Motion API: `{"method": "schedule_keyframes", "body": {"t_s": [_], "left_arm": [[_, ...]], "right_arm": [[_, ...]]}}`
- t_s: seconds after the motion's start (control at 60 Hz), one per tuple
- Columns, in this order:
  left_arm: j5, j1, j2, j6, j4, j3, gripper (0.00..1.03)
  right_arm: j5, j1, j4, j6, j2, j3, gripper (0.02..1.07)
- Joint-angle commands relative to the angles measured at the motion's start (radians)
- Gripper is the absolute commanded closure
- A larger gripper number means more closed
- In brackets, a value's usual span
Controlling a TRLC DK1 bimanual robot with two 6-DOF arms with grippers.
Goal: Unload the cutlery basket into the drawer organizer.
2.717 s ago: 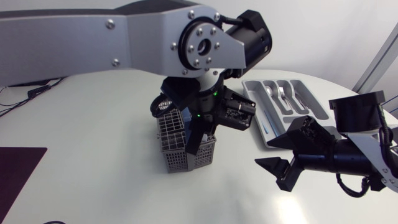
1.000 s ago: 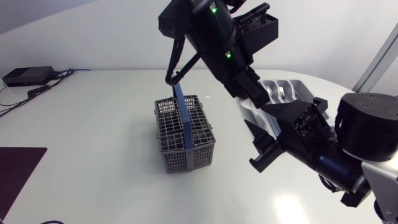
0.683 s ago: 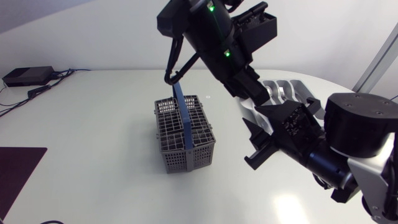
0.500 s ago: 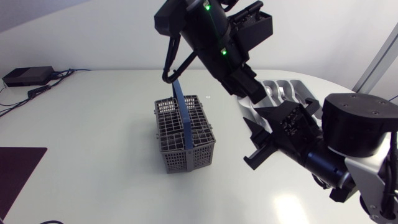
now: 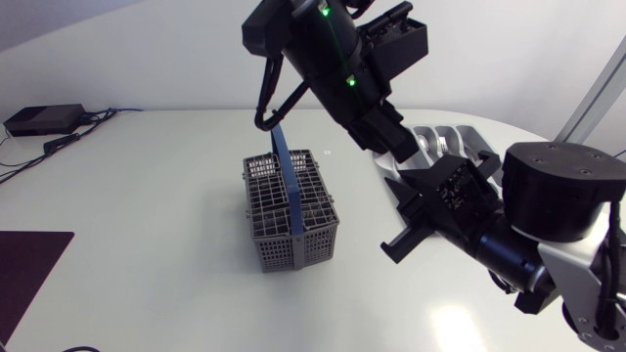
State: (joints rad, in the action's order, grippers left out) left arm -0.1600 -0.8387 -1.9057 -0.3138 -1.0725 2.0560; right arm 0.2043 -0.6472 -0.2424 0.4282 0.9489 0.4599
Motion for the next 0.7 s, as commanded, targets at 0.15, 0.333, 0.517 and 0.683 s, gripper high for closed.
{"method": "schedule_keyframes", "body": {"t_s": [0.15, 0.333, 0.517, 0.683], "left_arm": [[-0.012, 0.012, -0.006, 0.007, 0.002, 0.006, 0.44], [-0.012, 0.039, 0.002, 0.012, 0.016, 0.050, 0.04], [-0.012, 0.089, 0.028, -0.001, 0.025, 0.081, 0.04], [-0.010, 0.161, 0.063, -0.031, 0.025, 0.087, 0.04]], "right_arm": [[-0.014, -0.009, 0.043, 0.021, -0.019, 0.014, 1.02], [-0.097, 0.029, 0.121, 0.021, -0.062, 0.005, 1.02], [-0.370, 0.287, 0.222, 0.090, -0.084, 0.003, 1.02], [-0.700, 0.629, 0.310, 0.256, 0.014, 0.060, 1.02]]}}
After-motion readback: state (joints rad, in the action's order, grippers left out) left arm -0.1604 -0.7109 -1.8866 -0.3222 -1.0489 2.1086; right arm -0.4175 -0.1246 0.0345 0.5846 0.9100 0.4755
